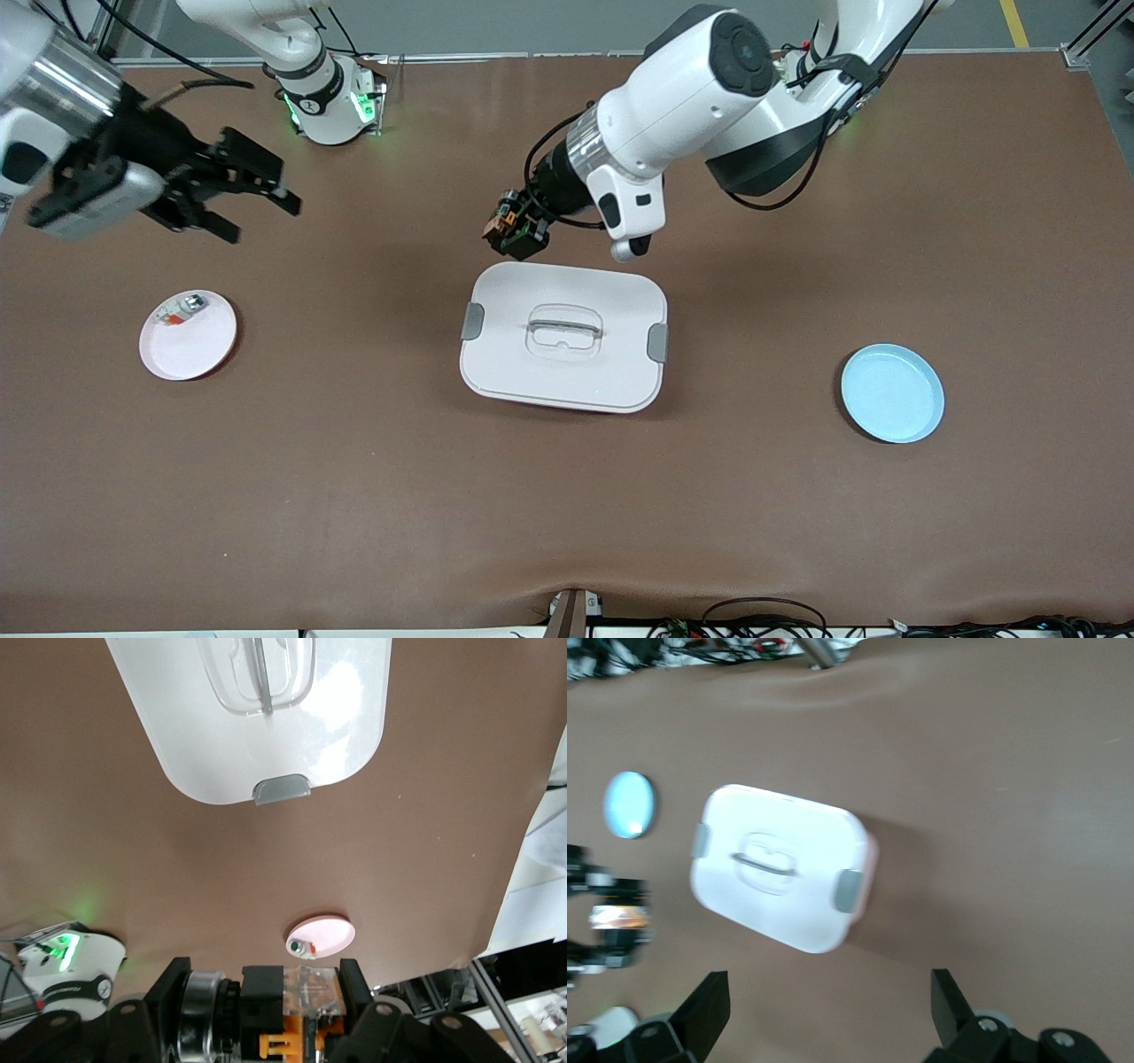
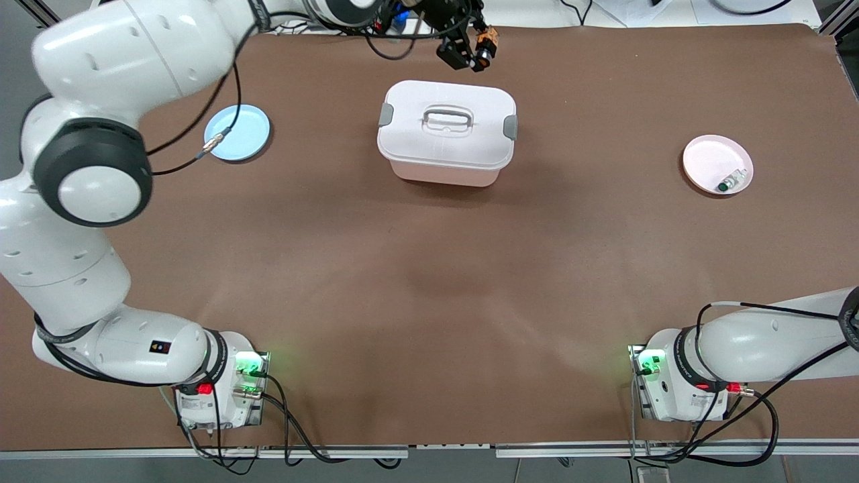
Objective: Transfer orange switch to right arm and place
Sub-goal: 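Hold the switch with the left gripper while the right gripper reaches it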
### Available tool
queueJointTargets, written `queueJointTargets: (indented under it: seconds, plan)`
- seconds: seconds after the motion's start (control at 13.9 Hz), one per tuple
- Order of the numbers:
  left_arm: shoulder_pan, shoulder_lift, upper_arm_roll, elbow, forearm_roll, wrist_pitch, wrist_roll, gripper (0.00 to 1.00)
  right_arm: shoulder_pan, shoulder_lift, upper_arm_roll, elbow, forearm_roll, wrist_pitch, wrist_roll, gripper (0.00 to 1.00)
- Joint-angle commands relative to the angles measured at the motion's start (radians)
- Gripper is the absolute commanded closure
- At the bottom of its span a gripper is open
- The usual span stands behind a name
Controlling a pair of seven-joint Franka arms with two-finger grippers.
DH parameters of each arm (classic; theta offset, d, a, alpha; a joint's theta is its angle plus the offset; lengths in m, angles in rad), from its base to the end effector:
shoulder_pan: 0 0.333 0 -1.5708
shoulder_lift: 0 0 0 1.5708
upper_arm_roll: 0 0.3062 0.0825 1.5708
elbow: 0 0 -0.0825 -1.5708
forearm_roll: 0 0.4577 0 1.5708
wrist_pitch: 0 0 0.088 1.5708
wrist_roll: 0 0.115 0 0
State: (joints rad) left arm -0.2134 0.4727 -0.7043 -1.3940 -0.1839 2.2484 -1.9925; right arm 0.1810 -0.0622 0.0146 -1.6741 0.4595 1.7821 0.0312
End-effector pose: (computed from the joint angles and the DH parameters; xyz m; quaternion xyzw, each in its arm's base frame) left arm 0.5485 -0.5630 0.5138 0.7571 0.5682 -0.1911 0.2597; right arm 0.6104 0.1637 0.6186 -0.9694 -0.0511 -0.0567 0.2334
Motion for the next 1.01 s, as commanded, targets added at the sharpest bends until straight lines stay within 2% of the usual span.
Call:
queueJointTargets:
  seconds: [0.0, 0.14, 0.29, 0.5, 0.94]
  plan:
    - [-0.13, 0.02, 0.132, 0.045, 0.0, 0.037, -0.078, 0.54, 0.012, -0.031, -0.01, -0.108, 0.12, 0.072, 0.012, 0.0]
    - [-0.187, 0.047, 0.189, 0.082, 0.001, 0.039, -0.1, 0.54, 0.015, -0.07, -0.008, -0.197, 0.181, 0.146, 0.013, 0.0]
    - [-0.23, 0.054, 0.229, 0.093, 0.0, 0.063, -0.118, 0.54, 0.032, -0.103, -0.008, -0.291, 0.286, 0.226, 0.013, 0.0]
    - [-0.271, 0.06, 0.265, 0.093, 0.001, 0.103, -0.137, 0.54, 0.083, -0.096, -0.008, -0.332, 0.382, 0.284, 0.012, 0.0]
    - [-0.291, 0.063, 0.286, 0.093, 0.001, 0.103, -0.137, 0.54, 0.199, -0.027, -0.008, -0.329, 0.386, 0.399, -0.026, 0.0]
